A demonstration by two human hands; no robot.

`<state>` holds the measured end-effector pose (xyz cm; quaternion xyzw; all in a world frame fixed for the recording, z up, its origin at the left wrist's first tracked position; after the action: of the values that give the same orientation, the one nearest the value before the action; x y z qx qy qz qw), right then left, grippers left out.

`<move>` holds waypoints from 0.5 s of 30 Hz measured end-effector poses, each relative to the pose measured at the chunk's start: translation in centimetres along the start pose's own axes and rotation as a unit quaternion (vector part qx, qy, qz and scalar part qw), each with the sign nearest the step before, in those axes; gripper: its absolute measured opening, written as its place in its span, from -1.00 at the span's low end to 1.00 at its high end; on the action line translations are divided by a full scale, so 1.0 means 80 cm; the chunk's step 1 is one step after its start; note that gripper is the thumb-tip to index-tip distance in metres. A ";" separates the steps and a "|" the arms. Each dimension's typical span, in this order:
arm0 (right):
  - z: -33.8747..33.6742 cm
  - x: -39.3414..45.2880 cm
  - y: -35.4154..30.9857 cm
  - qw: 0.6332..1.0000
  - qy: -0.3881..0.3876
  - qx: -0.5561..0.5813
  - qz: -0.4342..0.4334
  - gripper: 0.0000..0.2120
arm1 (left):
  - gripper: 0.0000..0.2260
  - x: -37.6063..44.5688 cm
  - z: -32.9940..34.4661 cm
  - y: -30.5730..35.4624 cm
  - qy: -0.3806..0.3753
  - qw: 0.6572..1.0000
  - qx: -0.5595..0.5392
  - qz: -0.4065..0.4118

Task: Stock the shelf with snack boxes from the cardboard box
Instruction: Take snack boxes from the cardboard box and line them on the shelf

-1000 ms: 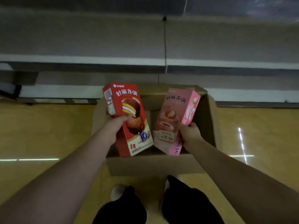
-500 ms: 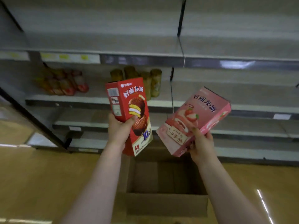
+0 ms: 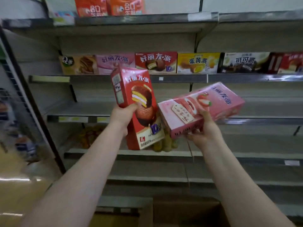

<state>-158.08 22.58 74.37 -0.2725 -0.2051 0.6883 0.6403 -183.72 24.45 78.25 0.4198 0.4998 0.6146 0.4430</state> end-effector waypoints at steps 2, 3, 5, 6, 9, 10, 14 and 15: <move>0.028 0.004 0.010 1.000 -0.014 0.009 0.008 -0.62 | -0.71 0.011 -0.017 0.019 0.006 1.000 -0.015 -0.011; 0.035 0.007 0.011 1.000 -0.018 0.016 0.010 -0.56 | -0.76 0.018 -0.020 0.026 -0.003 0.999 -0.025 -0.020; 0.047 0.019 0.007 0.999 -0.018 0.027 0.005 -0.50 | -0.84 0.035 -0.018 0.043 -0.030 0.998 -0.041 -0.036; 0.047 0.025 0.004 0.999 -0.012 0.035 0.002 -0.50 | -0.86 0.043 -0.014 0.048 -0.045 0.997 -0.038 -0.047; 0.051 0.052 -0.023 0.999 0.005 0.047 -0.026 -0.52 | -0.81 0.078 0.014 0.067 -0.097 0.992 -0.011 -0.079; 0.054 0.062 -0.035 0.998 0.006 0.050 -0.036 -0.53 | -0.80 0.092 0.027 0.073 -0.112 0.990 -0.002 -0.085; 0.075 0.107 -0.076 0.995 -0.023 0.076 -0.058 -0.58 | -0.86 0.138 0.073 0.091 -0.152 0.982 0.006 -0.110; 0.088 0.119 -0.089 0.994 -0.038 0.078 -0.059 -0.58 | -0.85 0.151 0.085 0.097 -0.158 0.981 0.001 -0.114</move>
<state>-157.41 33.17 83.17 -0.1826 -0.1903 0.6731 0.6909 -181.24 36.95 87.82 0.4519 0.4688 0.4856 0.5833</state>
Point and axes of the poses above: each hand's wrist, its own x-axis towards the middle knuckle, its own z-axis out of the palm, y = z × x, the point moved 9 cm from there along x, towards the middle knuckle, and after that the axes turned 8 degrees about -y, right-handed, at the moved point
